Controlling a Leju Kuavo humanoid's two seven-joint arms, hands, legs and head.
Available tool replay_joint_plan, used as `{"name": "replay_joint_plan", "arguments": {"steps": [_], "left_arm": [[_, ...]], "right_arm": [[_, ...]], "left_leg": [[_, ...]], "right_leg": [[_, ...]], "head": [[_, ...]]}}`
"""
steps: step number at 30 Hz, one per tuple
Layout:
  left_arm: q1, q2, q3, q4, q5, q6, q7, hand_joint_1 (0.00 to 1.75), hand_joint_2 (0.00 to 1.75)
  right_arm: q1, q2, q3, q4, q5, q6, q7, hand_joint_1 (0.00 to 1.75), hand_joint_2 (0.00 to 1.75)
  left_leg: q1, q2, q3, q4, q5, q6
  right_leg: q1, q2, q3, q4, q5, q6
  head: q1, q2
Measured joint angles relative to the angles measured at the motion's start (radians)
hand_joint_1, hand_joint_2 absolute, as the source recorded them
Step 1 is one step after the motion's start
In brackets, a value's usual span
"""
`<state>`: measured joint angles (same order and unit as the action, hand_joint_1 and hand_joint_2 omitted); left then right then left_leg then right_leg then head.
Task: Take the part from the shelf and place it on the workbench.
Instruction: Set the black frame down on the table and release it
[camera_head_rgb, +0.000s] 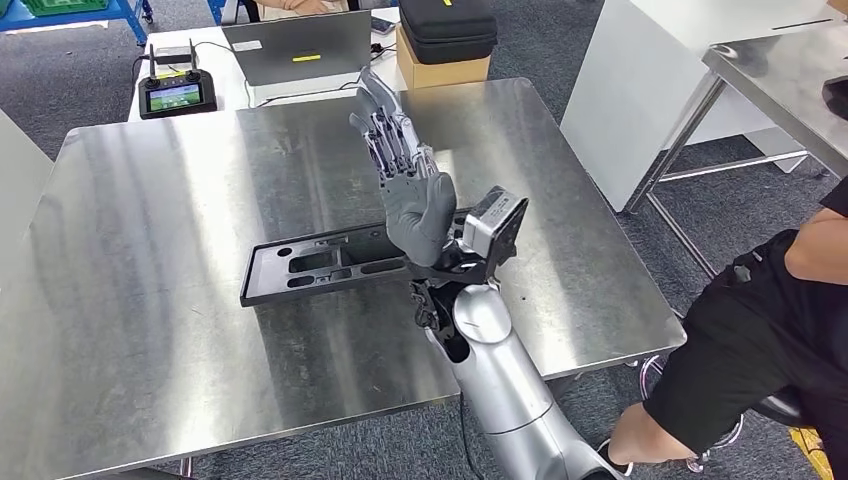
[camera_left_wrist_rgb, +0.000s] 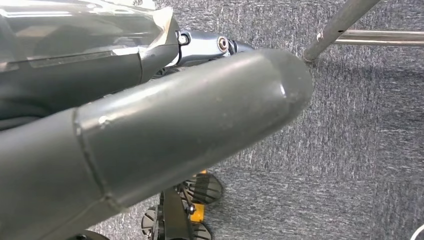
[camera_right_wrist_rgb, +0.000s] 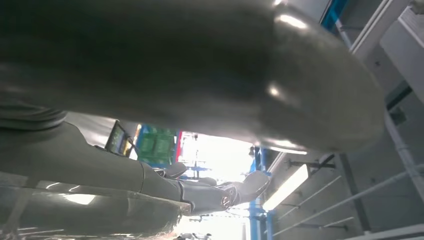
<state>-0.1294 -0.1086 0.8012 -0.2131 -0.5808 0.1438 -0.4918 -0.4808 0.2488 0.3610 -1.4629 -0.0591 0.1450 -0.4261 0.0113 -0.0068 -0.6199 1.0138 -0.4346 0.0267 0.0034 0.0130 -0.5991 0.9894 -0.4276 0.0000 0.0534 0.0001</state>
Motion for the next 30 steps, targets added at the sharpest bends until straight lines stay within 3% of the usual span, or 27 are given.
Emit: {"name": "replay_joint_plan", "arguments": {"steps": [11,22,30], "left_arm": [[0.002,-0.016,0.063,0.0,0.073,0.096,0.021,0.0,0.0],[0.007,-0.023,0.114,0.0,0.106,0.11,0.048,0.0,0.0],[0.009,-0.038,0.165,0.0,0.16,0.128,-0.013,0.0,0.0]], "right_arm": [[0.072,-0.012,0.026,-0.159,-0.242,0.133,0.06,0.0,0.0],[0.124,-0.055,0.043,-0.253,-0.269,0.159,0.057,0.0,0.0],[0.103,-0.069,0.072,-0.25,-0.306,0.211,0.072,0.0,0.0]], "left_leg": [[0.0,0.0,0.0,0.0,0.0,0.0],[0.0,0.0,0.0,0.0,-0.001,0.0],[0.0,0.0,0.001,0.0,-0.001,0.0]], "right_leg": [[0.0,0.0,0.0,0.0,-0.002,0.001],[0.0,0.0,0.001,0.0,-0.002,0.002],[0.0,0.0,0.002,0.0,-0.002,0.002]], "head": [[0.0,0.0],[0.0,0.0],[0.0,0.0]]}}
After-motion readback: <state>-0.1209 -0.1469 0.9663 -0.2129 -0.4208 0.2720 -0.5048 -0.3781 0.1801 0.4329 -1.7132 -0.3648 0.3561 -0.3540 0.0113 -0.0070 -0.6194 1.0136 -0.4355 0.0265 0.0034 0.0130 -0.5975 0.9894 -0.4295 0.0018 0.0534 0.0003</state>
